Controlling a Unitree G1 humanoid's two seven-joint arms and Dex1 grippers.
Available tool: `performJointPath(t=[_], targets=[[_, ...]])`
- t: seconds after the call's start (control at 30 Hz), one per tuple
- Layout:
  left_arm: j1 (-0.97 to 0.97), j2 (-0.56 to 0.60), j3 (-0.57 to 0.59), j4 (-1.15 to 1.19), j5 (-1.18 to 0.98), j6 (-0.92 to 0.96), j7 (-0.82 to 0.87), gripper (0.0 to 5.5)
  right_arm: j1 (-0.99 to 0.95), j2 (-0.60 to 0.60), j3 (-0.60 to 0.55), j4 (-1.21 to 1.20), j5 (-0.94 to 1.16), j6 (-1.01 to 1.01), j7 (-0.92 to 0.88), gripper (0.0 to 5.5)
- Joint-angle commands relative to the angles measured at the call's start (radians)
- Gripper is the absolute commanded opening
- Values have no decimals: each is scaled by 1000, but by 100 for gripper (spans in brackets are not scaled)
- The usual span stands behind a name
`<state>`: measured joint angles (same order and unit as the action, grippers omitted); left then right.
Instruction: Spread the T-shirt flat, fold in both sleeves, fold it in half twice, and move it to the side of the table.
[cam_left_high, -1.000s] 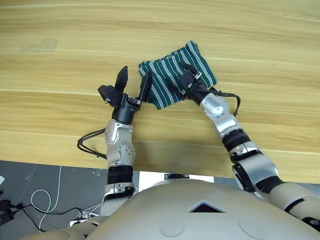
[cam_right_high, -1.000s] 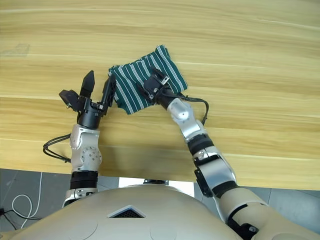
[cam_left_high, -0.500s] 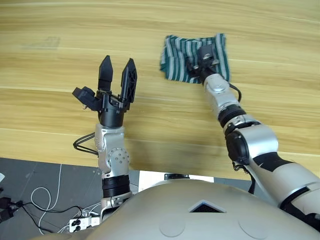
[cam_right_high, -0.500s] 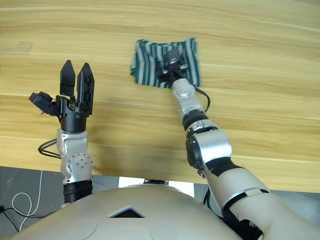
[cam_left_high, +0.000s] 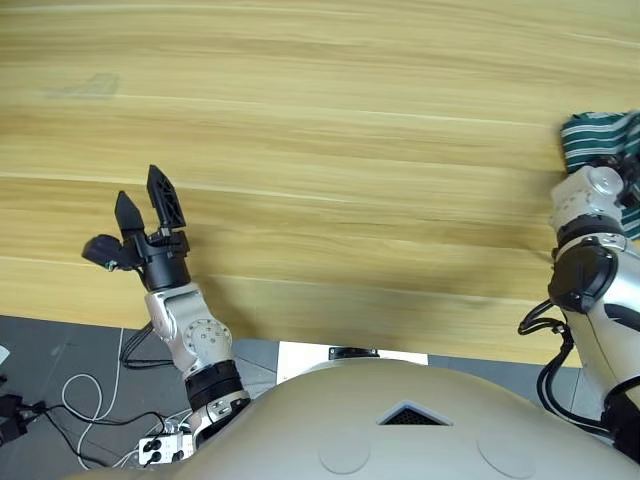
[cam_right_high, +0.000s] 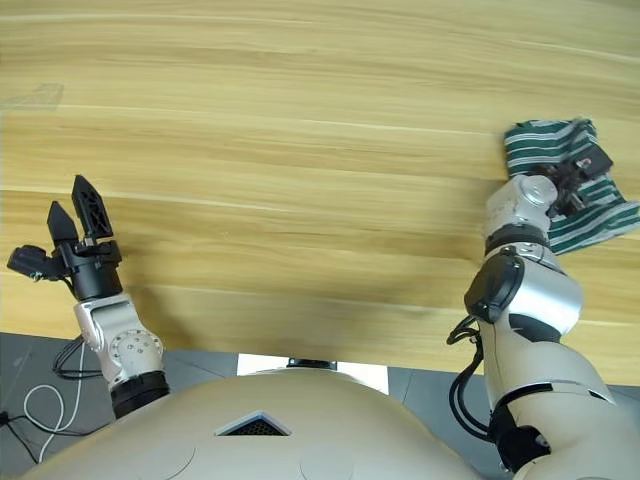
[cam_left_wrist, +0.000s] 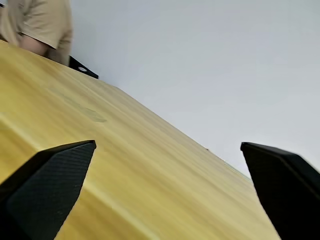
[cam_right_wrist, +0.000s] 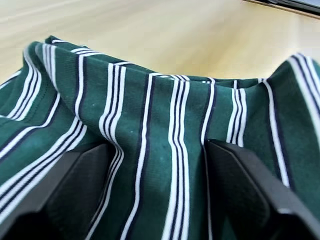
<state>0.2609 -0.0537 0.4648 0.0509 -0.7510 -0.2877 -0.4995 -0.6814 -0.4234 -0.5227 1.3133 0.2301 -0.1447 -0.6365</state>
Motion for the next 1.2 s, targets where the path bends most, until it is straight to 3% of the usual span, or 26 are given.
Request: performJointPath(t=[0.03,0.23,0.37,0.53,0.8,0.97,1.2], targets=[[-12,-1,10,52,22,-26,2,537,38,-40,-83,20,62,12,-63,353],[-102,22,-34,134,69,-8,1,537,95,-84,-161,13,99,-26,-68,353],[-264,62,-67,292,143,-5,16,537,136,-120,-171,-43,92,-201,18,353],[-471,86,-100,496,361,-121,209,537,70,22,77,-231,-94,-415,176,353],[-728,76,-288,823,768,-276,549,537,62,288,444,-228,-377,-443,302,353],[-775,108,-350,939,886,-349,695,537,124,355,524,-179,-435,-429,315,353],[-666,117,-390,824,917,-369,733,537,216,353,579,-318,-464,-431,358,353]])
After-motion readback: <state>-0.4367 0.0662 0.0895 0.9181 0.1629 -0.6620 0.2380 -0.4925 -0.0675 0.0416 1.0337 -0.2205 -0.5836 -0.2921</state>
